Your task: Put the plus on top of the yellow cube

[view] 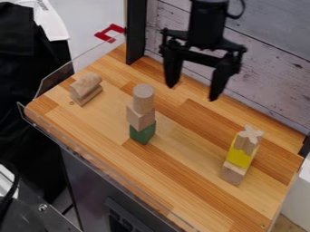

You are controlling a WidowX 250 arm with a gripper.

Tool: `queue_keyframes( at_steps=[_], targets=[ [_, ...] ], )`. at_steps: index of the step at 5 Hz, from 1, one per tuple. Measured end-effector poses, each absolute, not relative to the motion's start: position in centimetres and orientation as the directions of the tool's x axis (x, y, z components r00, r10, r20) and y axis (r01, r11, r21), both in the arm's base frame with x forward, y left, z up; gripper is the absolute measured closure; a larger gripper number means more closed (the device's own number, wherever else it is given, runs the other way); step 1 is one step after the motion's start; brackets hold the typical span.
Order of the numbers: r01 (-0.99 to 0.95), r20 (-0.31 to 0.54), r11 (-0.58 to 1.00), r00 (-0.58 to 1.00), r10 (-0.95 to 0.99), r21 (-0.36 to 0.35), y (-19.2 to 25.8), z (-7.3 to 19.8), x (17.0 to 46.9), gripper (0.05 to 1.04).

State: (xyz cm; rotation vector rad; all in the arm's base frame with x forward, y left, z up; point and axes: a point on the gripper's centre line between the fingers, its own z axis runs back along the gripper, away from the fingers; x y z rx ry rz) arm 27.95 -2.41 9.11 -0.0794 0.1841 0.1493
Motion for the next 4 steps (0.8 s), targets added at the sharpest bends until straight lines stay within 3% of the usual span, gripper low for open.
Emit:
queue_keyframes(
  at_steps=[2, 4],
  targets=[
    [-0.170, -0.184, 0.985, 0.969, 0.163, -0.022, 0.3, 8.8, 28.0, 0.083],
    [-0.182, -0.119, 0.982, 0.978, 0.174, -0.060, 0.5, 10.2, 27.8, 0.083]
  ],
)
